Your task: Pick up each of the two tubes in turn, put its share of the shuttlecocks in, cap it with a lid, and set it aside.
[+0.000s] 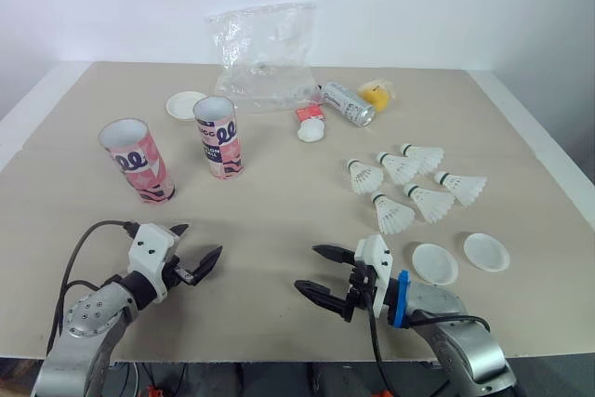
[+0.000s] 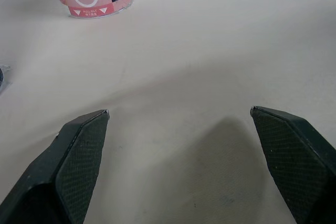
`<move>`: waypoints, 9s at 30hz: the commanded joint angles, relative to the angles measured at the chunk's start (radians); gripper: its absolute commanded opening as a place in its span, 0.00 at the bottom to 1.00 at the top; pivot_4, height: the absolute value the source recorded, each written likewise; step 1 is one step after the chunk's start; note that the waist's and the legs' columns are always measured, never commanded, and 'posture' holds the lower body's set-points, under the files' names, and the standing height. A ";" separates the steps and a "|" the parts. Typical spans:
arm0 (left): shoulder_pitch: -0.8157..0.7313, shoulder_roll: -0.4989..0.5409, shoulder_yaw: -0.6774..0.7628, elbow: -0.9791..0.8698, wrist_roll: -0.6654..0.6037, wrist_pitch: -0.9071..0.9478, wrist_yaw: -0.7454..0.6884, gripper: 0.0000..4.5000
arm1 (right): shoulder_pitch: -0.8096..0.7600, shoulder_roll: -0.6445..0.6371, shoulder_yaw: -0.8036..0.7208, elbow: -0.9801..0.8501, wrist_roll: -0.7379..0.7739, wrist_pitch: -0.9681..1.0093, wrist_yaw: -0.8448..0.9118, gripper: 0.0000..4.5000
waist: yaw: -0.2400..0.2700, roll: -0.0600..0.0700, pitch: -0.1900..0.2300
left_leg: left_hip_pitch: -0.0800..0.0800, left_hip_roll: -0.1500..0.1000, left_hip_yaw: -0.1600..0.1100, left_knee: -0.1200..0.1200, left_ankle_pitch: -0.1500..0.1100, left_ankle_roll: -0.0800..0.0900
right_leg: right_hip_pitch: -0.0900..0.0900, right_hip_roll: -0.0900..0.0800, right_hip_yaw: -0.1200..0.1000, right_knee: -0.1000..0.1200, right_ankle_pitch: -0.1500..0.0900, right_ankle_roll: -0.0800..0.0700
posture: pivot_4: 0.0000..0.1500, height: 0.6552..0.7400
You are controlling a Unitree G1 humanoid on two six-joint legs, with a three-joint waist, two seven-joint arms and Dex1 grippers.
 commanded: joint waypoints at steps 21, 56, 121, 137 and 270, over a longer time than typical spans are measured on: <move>-0.023 0.041 0.011 -0.026 -0.110 -0.121 -0.193 1.00 | -0.008 0.001 -0.019 -0.018 0.007 -0.018 -0.015 0.98 | 0.000 0.000 0.000 | 0.000 0.000 0.000 0.000 0.000 0.000 | 0.000 0.000 -0.001 0.000 0.000 0.000 | 1.00 1.00; -0.004 -0.240 0.085 -0.104 0.118 -0.078 0.423 1.00 | -0.521 -0.046 -0.072 0.131 0.246 0.120 0.282 0.98 | -0.002 0.002 0.001 | 0.001 0.000 -0.005 0.001 0.000 0.001 | 0.008 0.001 -0.006 0.000 0.000 -0.001 | 1.00 1.00; -0.501 -0.075 0.139 0.508 0.100 -0.002 0.322 1.00 | -0.840 0.043 -0.060 0.713 -0.017 -0.238 0.524 0.98 | 0.000 0.002 0.003 | 0.000 -0.002 -0.013 0.000 0.000 -0.001 | 0.012 0.002 -0.012 0.001 0.003 -0.002 | 1.00 1.00; -0.591 -0.052 0.153 0.641 0.068 -0.067 0.248 1.00 | -0.827 0.035 -0.061 0.693 -0.017 -0.227 0.518 0.98 | 0.001 0.002 0.003 | 0.000 -0.002 -0.013 0.000 0.000 -0.001 | 0.012 0.002 -0.013 0.001 0.003 -0.002 | 1.00 1.00; -0.909 0.260 -0.630 0.227 0.245 0.307 -0.847 0.65 | -0.006 0.120 -0.346 -0.454 0.166 0.619 -0.823 1.00 | 0.006 0.007 0.002 | -0.003 -0.007 -0.027 0.004 -0.003 0.000 | 0.017 0.001 -0.016 0.003 -0.013 0.001 | 1.00 1.00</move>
